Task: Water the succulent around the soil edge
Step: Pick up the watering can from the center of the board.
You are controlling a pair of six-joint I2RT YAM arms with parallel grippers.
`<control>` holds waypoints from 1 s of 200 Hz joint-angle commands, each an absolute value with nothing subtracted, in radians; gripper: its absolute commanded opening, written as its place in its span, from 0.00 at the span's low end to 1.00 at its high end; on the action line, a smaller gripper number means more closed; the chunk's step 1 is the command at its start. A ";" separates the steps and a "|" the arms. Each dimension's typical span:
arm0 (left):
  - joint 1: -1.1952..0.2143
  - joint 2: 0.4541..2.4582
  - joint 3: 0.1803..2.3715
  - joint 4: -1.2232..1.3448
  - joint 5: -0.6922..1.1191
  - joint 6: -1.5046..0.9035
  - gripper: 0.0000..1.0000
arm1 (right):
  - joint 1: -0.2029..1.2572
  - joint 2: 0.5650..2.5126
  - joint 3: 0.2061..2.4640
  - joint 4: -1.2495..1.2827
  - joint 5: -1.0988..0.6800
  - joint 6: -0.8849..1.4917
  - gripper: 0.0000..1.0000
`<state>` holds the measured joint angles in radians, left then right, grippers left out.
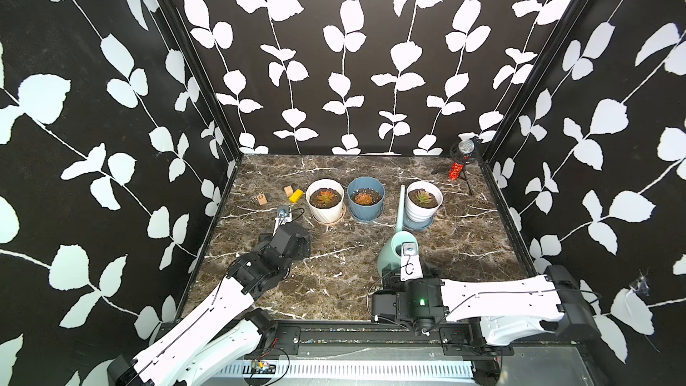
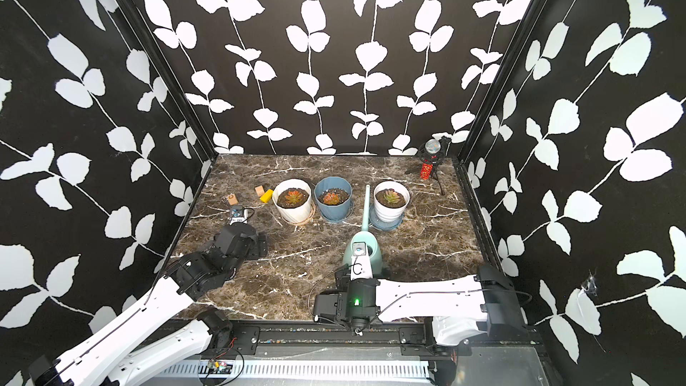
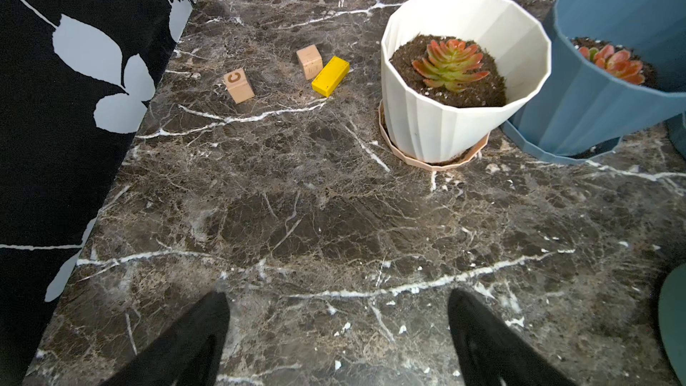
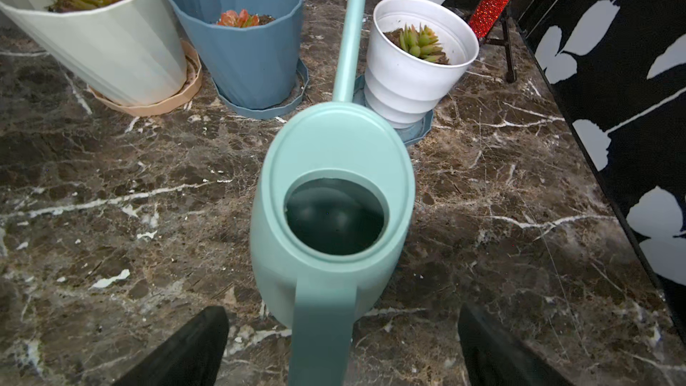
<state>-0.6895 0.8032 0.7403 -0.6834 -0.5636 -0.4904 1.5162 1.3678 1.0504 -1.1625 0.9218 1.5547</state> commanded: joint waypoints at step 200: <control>-0.694 0.905 0.701 -0.646 -0.571 -0.513 0.94 | 1.390 1.336 0.974 -0.984 0.762 1.440 0.45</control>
